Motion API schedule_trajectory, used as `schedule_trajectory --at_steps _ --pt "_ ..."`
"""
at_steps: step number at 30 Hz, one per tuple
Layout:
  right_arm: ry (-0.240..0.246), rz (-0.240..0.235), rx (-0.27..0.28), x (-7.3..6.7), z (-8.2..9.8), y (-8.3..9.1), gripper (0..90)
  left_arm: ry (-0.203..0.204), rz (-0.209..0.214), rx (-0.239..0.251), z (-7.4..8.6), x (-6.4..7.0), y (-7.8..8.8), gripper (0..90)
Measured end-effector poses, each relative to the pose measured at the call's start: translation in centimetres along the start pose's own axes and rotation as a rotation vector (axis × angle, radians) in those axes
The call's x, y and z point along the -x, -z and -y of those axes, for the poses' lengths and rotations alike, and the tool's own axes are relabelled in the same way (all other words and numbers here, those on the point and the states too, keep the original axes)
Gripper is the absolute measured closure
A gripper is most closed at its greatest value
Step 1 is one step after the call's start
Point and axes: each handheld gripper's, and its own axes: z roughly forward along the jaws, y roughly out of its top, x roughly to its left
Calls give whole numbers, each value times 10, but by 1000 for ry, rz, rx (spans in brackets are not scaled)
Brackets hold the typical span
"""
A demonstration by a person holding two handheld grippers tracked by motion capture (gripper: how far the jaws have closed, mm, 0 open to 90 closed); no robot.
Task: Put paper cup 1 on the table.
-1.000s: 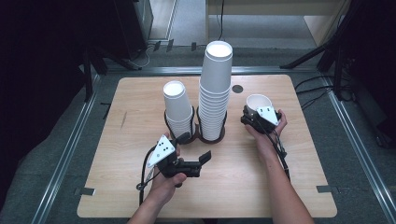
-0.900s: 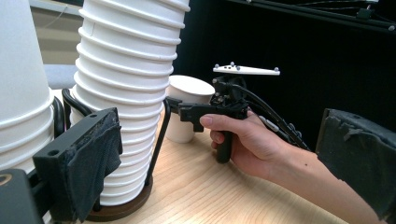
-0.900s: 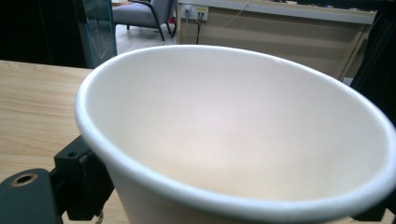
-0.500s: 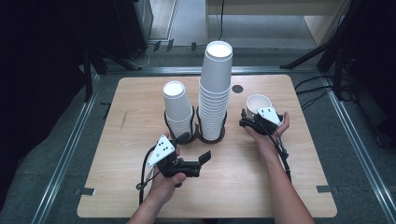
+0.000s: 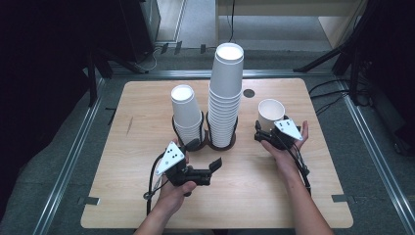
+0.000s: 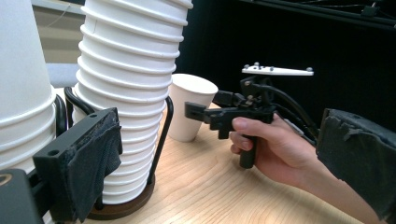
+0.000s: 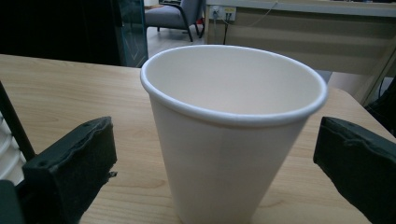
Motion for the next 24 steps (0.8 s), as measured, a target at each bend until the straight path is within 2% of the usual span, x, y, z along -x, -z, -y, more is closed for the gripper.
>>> schedule_trajectory --at_steps 7,15,18,20,21,22,23,24 --pt "-21 -8 19 1 -3 16 0 -3 -9 4 0 0 -1 6" --pt "-27 -47 65 -3 -15 37 0 -7 -15 9 0 0 -3 6" --pt "-44 -66 80 -5 -25 45 0 -10 -20 8 0 0 -3 6" --pt "-31 -72 102 -9 -37 52 0 -11 -23 9 -1 0 -3 6" --pt "-31 -72 102 -9 -37 52 0 -12 -26 9 -1 0 -3 6" --pt "-15 -71 113 -14 -48 57 0 -17 -31 7 -1 0 -3 6" --pt "-15 -71 113 -14 -48 57 0 -18 -33 6 -1 0 -4 6" --pt "-9 -80 126 -17 -58 61 0 -17 -35 6 -1 -1 -4 6"
